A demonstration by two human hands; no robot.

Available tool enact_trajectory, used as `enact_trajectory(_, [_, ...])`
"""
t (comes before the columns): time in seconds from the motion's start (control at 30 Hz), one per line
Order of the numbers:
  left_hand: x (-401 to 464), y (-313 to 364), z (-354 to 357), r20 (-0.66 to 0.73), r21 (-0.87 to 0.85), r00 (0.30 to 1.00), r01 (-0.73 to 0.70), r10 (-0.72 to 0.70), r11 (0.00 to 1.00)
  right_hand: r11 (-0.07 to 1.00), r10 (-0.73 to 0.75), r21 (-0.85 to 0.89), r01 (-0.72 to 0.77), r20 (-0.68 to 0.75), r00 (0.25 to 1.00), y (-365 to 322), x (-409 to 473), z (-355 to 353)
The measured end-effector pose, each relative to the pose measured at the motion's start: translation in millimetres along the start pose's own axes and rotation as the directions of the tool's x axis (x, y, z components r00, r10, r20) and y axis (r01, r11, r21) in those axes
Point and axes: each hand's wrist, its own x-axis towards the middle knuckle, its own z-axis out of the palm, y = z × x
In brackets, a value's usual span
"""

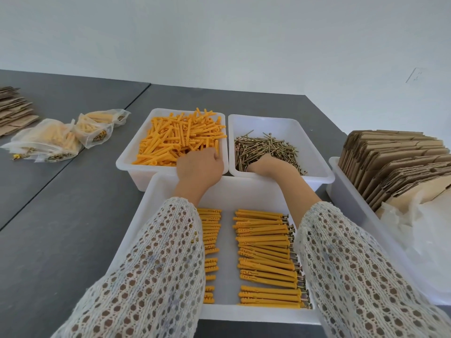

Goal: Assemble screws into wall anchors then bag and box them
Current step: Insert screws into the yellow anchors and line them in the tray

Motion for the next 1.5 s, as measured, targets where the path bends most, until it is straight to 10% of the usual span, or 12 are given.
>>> enact_trajectory(0.6, [-10.3,17.7,12.3,-0.473,-0.100,0.857,-0.281,0.203,0.954,0.994,-0.105,-0.006,0.106,-0.225,0.969,6.4,12.2,-1.1])
enact_trajectory(0.8, [-7.9,18.7,13.1,-0.448,-0.170,0.862,-0.343,0.237,0.924,0.946,-0.296,0.008,0.324,-0.387,0.873,4.8,4.2,1.9])
enact_trajectory(1.0, [-7.1,17.8,14.5,-0.420,-0.219,0.880,-0.334,0.220,0.917,0.856,-0.454,0.170,0.489,-0.207,0.867,5.6,-1.2,-3.4])
enact_trajectory(1.3, [-7.8,19.4,16.8,-0.405,-0.185,0.893,-0.292,0.198,0.938,0.848,-0.490,0.208,0.488,-0.044,0.871,7.0,-6.0,-8.1])
enact_trajectory(1.5, [-9.3,19.3,15.6,-0.394,-0.192,0.898,-0.286,0.193,0.939,0.890,-0.415,0.086,0.448,-0.251,0.874,4.0,-4.7,1.4])
